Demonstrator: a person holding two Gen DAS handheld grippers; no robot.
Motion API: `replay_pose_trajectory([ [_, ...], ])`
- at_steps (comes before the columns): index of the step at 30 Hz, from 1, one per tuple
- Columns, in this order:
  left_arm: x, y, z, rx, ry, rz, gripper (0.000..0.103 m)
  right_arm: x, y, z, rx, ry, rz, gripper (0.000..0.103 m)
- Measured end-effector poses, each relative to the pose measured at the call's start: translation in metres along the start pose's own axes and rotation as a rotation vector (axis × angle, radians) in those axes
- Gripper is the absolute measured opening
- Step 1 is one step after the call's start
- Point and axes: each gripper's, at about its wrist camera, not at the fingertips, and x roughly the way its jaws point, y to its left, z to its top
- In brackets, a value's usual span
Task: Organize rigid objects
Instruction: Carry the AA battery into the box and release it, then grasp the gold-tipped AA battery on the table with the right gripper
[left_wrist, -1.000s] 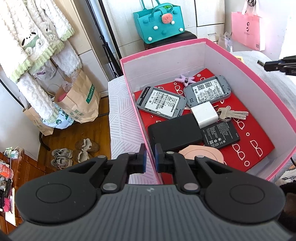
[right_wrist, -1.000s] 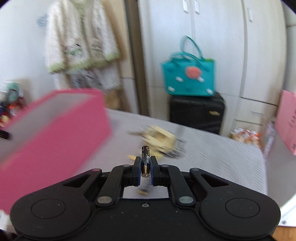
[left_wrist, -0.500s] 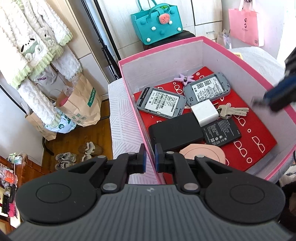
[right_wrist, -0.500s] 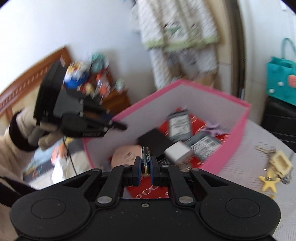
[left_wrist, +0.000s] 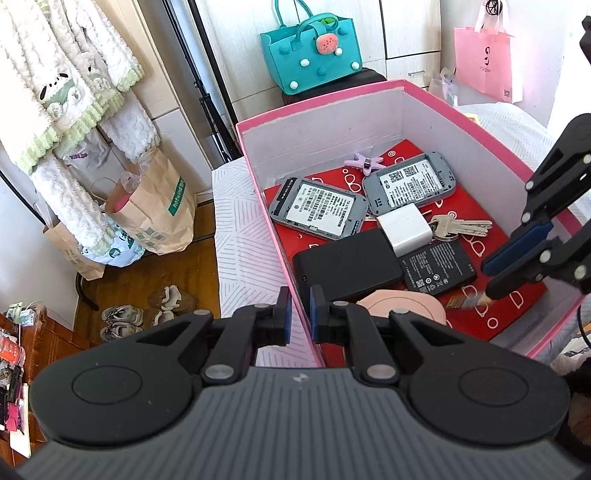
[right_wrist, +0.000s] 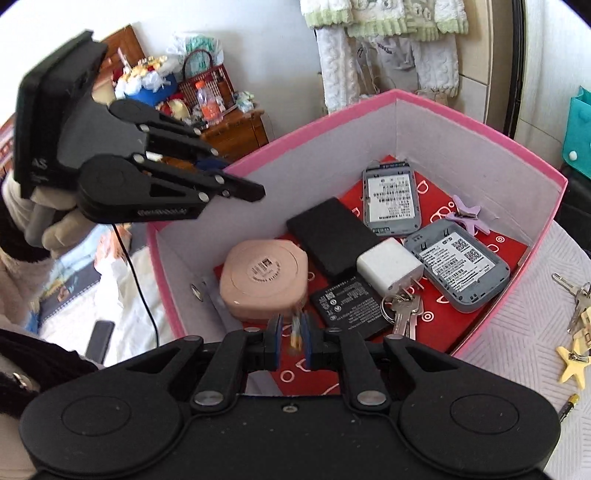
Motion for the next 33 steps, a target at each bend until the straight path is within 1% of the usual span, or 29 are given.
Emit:
replay_pose_trajectory([
  [3, 0.000, 0.000, -0.001, 0.001, -0.002, -0.001, 0.009, -0.013, -0.004, -0.002, 0.029, -0.053, -0.003, 0.017],
  [5, 0.000, 0.000, -0.001, -0.001, -0.003, -0.003, 0.009, -0.029, -0.008, -0.006, 0.057, -0.106, -0.013, 0.017],
  [9, 0.000, 0.001, -0.001, -0.001, -0.003, -0.004, 0.009, -0.065, -0.022, -0.020, 0.128, -0.213, -0.068, 0.017],
  [12, 0.000, 0.000, -0.001, -0.001, -0.003, -0.003, 0.009, -0.086, -0.035, -0.033, 0.188, -0.266, -0.112, 0.017],
  [14, 0.000, 0.001, 0.000, -0.002, -0.003, -0.004, 0.009, -0.095, -0.045, -0.043, 0.225, -0.284, -0.147, 0.017],
  [21, 0.000, 0.002, 0.000, -0.008, -0.002, -0.006, 0.009, -0.100, -0.088, -0.082, 0.377, -0.306, -0.305, 0.018],
  [23, 0.000, 0.001, 0.000, -0.009, -0.002, -0.006, 0.009, -0.098, -0.102, -0.091, 0.417, -0.306, -0.339, 0.019],
  [25, 0.000, 0.001, 0.000, -0.009, -0.002, -0.005, 0.009, -0.095, -0.113, -0.099, 0.438, -0.295, -0.388, 0.019],
  [27, 0.000, 0.001, 0.000, -0.010, -0.003, -0.006, 0.009, -0.088, -0.121, -0.103, 0.431, -0.271, -0.449, 0.020],
  [30, 0.000, 0.001, 0.000, -0.014, -0.002, -0.009, 0.009, -0.080, -0.136, -0.112, 0.454, -0.247, -0.470, 0.022],
  [33, -0.001, 0.002, 0.000, -0.016, -0.001, -0.010, 0.009, -0.070, -0.148, -0.115, 0.482, -0.238, -0.456, 0.022],
])
